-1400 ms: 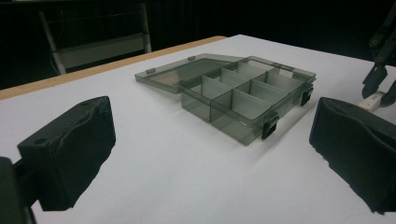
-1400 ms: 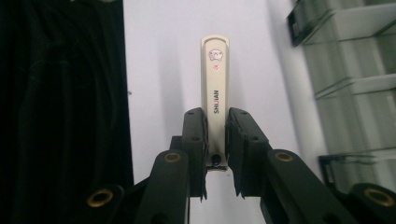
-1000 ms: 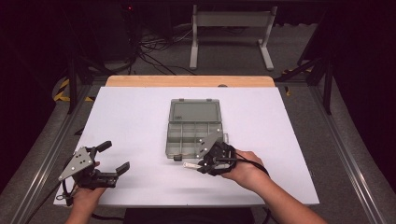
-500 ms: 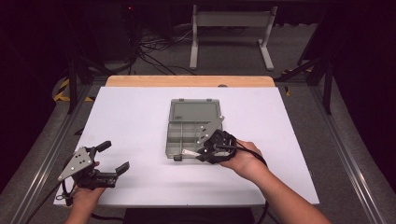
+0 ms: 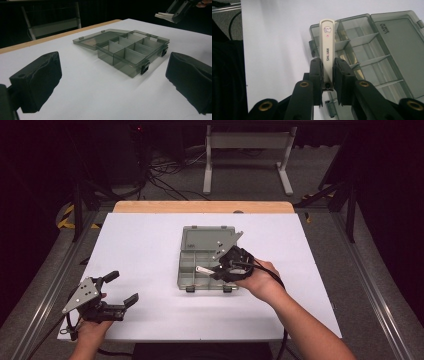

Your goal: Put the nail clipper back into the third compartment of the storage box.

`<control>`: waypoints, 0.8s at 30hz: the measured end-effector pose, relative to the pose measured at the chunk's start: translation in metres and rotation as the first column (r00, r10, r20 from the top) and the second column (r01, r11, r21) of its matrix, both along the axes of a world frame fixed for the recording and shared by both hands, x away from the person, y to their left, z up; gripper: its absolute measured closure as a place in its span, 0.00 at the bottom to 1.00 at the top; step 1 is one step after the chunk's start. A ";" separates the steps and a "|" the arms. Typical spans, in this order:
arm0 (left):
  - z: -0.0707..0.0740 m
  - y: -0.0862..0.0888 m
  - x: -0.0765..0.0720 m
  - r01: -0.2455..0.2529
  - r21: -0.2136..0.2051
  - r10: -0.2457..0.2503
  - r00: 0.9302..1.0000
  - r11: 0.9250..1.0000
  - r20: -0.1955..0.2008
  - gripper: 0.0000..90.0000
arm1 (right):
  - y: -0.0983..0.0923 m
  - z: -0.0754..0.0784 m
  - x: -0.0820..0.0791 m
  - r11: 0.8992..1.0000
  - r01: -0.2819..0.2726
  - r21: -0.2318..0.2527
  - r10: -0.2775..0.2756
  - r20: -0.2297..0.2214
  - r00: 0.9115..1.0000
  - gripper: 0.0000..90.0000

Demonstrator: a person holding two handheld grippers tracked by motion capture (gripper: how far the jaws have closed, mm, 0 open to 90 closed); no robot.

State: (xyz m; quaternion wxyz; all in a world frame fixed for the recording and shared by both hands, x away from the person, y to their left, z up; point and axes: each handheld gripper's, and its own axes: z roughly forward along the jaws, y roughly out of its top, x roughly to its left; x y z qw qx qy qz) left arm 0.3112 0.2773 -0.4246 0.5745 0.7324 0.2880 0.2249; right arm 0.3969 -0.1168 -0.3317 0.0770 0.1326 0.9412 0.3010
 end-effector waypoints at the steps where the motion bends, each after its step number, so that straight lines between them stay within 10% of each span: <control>1: 0.000 0.000 0.000 -0.001 -0.002 0.001 1.000 1.000 0.000 0.01 | 0.000 0.001 0.003 1.000 0.011 0.004 -0.011 0.004 1.000 0.86; 24: 0.000 0.000 0.000 -0.002 0.002 0.002 1.000 1.000 0.004 0.01 | 0.000 0.009 0.048 0.991 0.120 0.050 -0.121 0.019 0.992 0.86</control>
